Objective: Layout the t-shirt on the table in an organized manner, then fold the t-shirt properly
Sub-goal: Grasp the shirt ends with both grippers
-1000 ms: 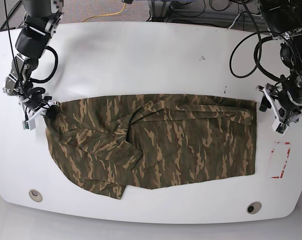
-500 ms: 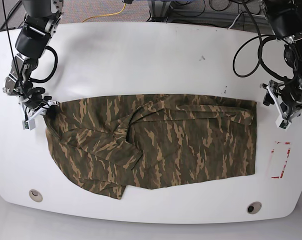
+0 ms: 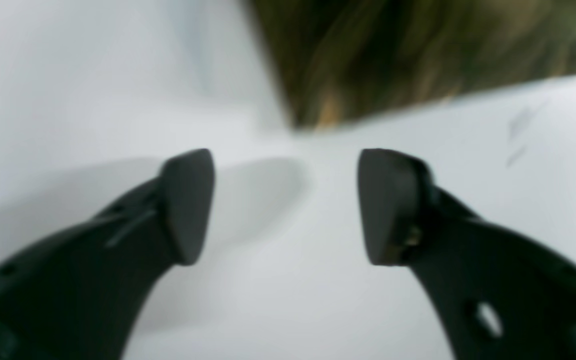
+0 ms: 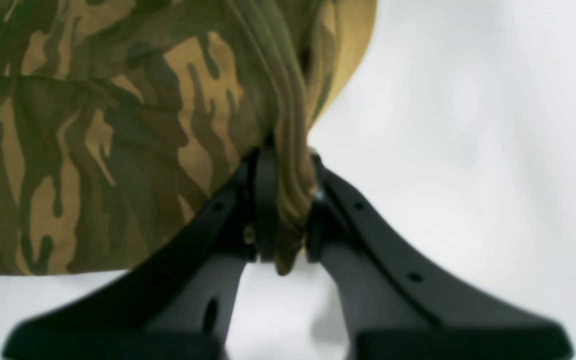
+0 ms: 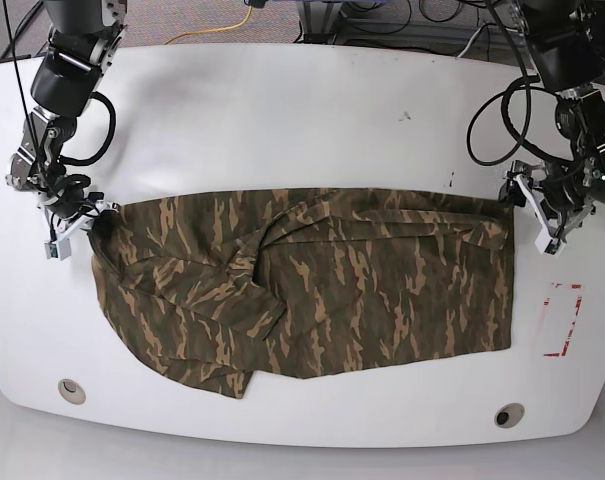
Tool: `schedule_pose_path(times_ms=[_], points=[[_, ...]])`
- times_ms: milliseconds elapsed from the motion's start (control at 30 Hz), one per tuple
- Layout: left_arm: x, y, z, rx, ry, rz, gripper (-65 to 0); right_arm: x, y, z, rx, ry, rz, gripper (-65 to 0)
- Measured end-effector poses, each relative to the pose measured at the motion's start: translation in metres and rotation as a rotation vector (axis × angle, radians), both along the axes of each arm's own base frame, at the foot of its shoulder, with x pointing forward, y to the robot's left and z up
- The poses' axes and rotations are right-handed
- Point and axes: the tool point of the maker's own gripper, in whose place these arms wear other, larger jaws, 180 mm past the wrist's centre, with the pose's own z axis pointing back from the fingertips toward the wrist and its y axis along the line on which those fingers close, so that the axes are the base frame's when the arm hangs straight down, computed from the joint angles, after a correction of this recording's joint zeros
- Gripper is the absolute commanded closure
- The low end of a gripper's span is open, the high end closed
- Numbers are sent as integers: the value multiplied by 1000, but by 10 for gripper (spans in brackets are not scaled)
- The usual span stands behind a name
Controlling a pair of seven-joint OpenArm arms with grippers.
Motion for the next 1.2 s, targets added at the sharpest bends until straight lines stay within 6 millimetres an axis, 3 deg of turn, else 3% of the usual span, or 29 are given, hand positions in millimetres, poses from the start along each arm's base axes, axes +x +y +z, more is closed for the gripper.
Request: schedule_pose_path(times_ms=[167,800,900,1200], points=[[0,-4,-2,-9,5,4,-510,0,0,0,0,0,0,-54],[21,-25,-20,-140,-8,31,-501,0,0,0,-1,0,0,-54],[23,-30,-21,-135,-1,2,-438,0,0,0,0,0,0,-54],[23,-44,-25,-149,3,-27,-117,0,0,0,2,-2,0,-54]])
